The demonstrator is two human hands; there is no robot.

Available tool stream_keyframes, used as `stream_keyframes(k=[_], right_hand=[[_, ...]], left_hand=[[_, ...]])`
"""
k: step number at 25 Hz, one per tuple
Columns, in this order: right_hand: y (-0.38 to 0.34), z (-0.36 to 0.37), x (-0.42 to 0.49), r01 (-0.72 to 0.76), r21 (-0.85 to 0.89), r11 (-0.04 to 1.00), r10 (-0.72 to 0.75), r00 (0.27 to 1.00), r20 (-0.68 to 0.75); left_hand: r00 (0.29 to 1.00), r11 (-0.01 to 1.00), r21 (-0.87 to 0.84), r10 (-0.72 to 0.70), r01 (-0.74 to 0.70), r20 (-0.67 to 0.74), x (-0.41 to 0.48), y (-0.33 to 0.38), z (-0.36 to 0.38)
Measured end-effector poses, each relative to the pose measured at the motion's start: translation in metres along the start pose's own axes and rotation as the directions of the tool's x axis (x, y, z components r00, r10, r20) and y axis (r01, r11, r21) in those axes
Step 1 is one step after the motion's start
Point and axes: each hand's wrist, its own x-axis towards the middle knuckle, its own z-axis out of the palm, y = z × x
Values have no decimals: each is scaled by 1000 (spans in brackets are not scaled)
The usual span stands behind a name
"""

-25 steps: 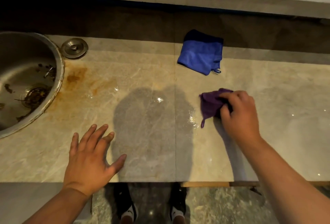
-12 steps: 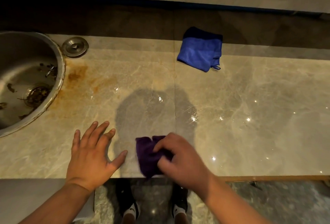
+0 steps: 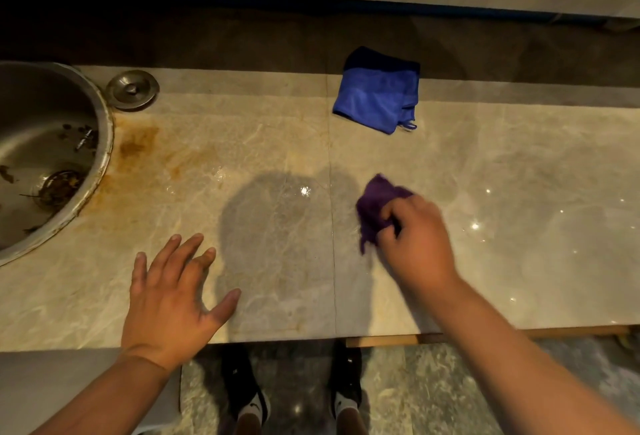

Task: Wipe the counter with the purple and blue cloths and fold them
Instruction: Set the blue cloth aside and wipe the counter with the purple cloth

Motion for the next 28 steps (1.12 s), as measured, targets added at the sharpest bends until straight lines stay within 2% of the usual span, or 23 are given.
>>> stream_keyframes(k=[2, 4, 5, 7, 9, 11, 13, 15, 17, 18, 20, 22, 24, 25, 26, 27, 28], right_hand=[[-40, 17, -45, 154, 85, 984, -162, 983, 88], [-71, 24, -86, 292, 176, 940, -328, 917, 226], [-78, 21, -96, 297, 240, 924, -361, 883, 300], [-77, 5, -93, 128, 421, 898, -298, 881, 368], [-61, -18, -71, -24, 518, 855, -140, 951, 274], [-31, -39, -36, -11, 452, 892, -27, 997, 76], [7, -48, 8, 2, 254, 967, 17, 997, -70], [39, -47, 40, -124, 55, 991, 129, 988, -86], [44, -30, 44, -230, 0, 973, 229, 969, -93], [32, -20, 34, -230, -4, 973, 228, 969, -95], [-11, 2, 1, -132, 21, 991, 133, 991, -27], [-58, 21, -39, 53, 86, 995, -61, 994, 96], [-94, 26, -73, 237, 150, 960, -270, 926, 262], [-100, 23, -78, 237, 218, 947, -299, 899, 321], [-100, 14, -74, 101, 335, 937, -227, 905, 360], [-97, 3, -63, -92, 440, 893, -103, 911, 399], [-89, -8, -47, -242, 524, 816, 31, 925, 379]], left_hand=[[1000, 1000, 7, 2, -2, 4, 0, 0, -1], [1000, 1000, 7, 6, -6, 9, 0, 0, -3], [1000, 1000, 7, 6, -6, 7, 0, 0, -3], [1000, 1000, 8, 7, -7, 3, 0, -1, -2], [1000, 1000, 7, 7, -7, 9, 1, -1, -1], [1000, 1000, 6, 5, -5, 10, 0, -2, 0], [1000, 1000, 8, 4, -4, 11, 0, -1, 0], [1000, 1000, 5, 2, -2, 12, 0, -1, -1], [1000, 1000, 3, 2, -2, 11, 0, -1, -1], [1000, 1000, 3, 1, -1, 12, 0, -1, -1], [1000, 1000, 4, 2, -2, 13, 1, -1, -1], [1000, 1000, 10, 6, -6, 22, 1, -1, -2], [1000, 1000, 17, 1, -2, 24, 0, 0, -3], [1000, 1000, 20, -3, 2, 23, -1, -1, -3], [1000, 1000, 26, -3, 3, 23, -1, -1, -3], [1000, 1000, 30, 0, 0, 26, -1, -1, -2], [1000, 1000, 30, 3, -3, 27, -1, -1, -2]])
